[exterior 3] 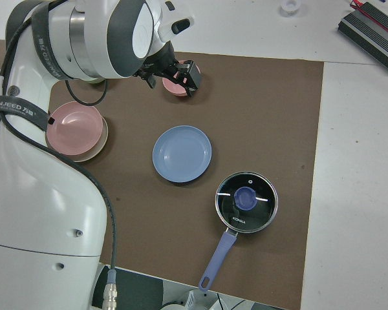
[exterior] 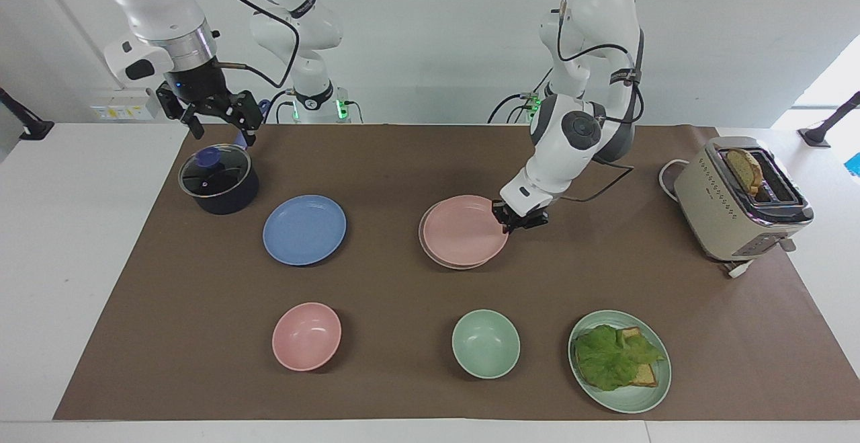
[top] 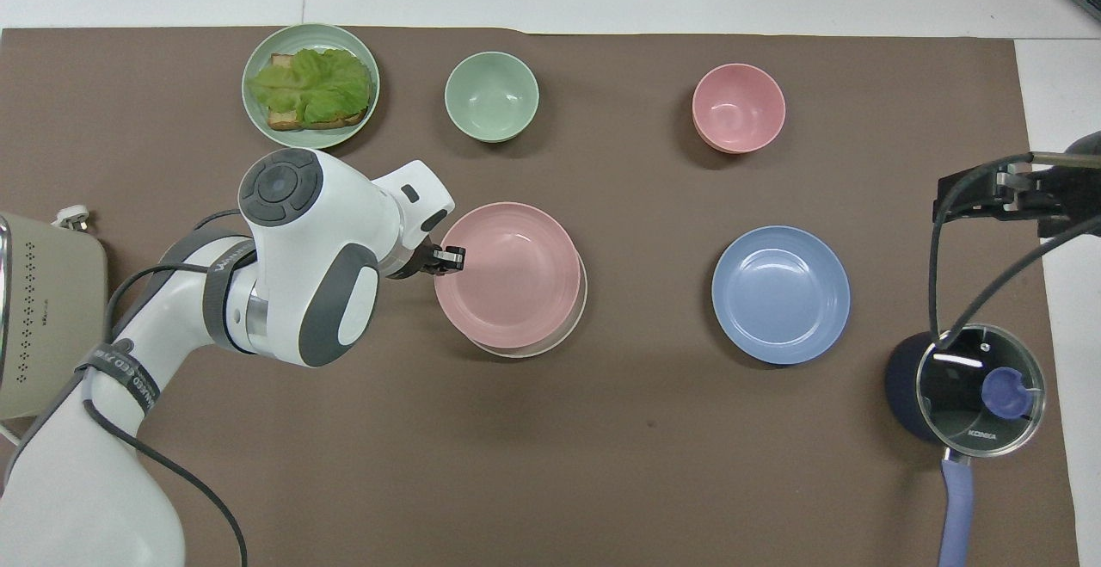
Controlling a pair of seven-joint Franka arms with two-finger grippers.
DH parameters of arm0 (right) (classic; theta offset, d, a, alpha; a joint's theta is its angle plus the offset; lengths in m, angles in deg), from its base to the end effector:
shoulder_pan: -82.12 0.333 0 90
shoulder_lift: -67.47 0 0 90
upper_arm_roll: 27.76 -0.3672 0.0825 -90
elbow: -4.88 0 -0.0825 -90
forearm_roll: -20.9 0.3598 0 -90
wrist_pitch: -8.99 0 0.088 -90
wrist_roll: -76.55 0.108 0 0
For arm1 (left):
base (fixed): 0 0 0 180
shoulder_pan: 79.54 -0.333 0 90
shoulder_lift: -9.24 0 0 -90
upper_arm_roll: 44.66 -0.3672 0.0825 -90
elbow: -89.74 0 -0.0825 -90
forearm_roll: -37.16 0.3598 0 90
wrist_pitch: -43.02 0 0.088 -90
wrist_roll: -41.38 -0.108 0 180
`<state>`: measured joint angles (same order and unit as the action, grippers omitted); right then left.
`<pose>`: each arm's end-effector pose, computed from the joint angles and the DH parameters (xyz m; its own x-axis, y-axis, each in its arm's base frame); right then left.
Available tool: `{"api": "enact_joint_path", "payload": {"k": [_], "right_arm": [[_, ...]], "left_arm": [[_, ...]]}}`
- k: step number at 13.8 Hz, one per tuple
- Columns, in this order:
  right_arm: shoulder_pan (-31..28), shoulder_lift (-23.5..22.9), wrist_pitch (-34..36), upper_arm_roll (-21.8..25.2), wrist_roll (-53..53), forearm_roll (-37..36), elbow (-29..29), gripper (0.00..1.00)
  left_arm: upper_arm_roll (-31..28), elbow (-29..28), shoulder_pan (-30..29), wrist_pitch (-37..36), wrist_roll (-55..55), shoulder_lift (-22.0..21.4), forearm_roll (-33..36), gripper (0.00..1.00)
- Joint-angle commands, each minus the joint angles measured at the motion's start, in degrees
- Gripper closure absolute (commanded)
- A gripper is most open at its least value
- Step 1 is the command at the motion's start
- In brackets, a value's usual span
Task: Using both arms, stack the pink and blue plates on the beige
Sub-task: 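Slide the pink plate with the left gripper onto the beige plate, then open the left gripper and withdraw it to the rest pose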
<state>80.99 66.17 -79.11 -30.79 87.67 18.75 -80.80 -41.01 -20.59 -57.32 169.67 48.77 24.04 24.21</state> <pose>0.5357 0.0132 0.6934 0.9865 -0.1614 0.0262 -0.1622 -0.9862 0.0318 0.5437 -0.2691 0.4229 0.9822 -0.1875 -0.0133 -0.1811 -0.9631 0.1991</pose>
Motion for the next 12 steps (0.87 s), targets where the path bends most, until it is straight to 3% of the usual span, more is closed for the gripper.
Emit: {"api": "enact_joint_path", "payload": {"k": [1,5,6,7,8,12], "right_arm": [[-0.28,0.95,-0.05,0.3,-1.09,1.36,-0.81,0.0],[-0.37,1.03,0.04,0.3,-1.18,1.36,-0.89,0.0],[-0.28,1.03,-0.05,0.3,-1.18,1.36,-1.07,0.0],[-0.28,1.03,0.04,0.3,-1.18,1.36,-1.16,0.0],[-0.28,1.12,0.04,0.3,-1.18,1.36,-1.25,0.0],[-0.28,1.38,-0.05,0.3,-1.36,1.36,-1.6,0.0]], "left_arm": [[-1.02,-0.5,1.69,1.58,0.35,-0.21,-0.85,1.0],[-1.02,-0.5,2.22,1.31,0.27,-0.29,-0.85,1.0],[-1.02,-0.5,2.13,1.31,-0.43,-0.29,-0.85,0.75],[-1.02,-0.5,2.04,1.31,-0.7,-0.29,-0.85,0.26],[-1.02,-0.5,2.04,1.4,-0.7,-0.29,-0.85,0.0],[-1.11,-0.24,1.52,1.31,-0.7,-0.29,-0.76,0.0]]}}
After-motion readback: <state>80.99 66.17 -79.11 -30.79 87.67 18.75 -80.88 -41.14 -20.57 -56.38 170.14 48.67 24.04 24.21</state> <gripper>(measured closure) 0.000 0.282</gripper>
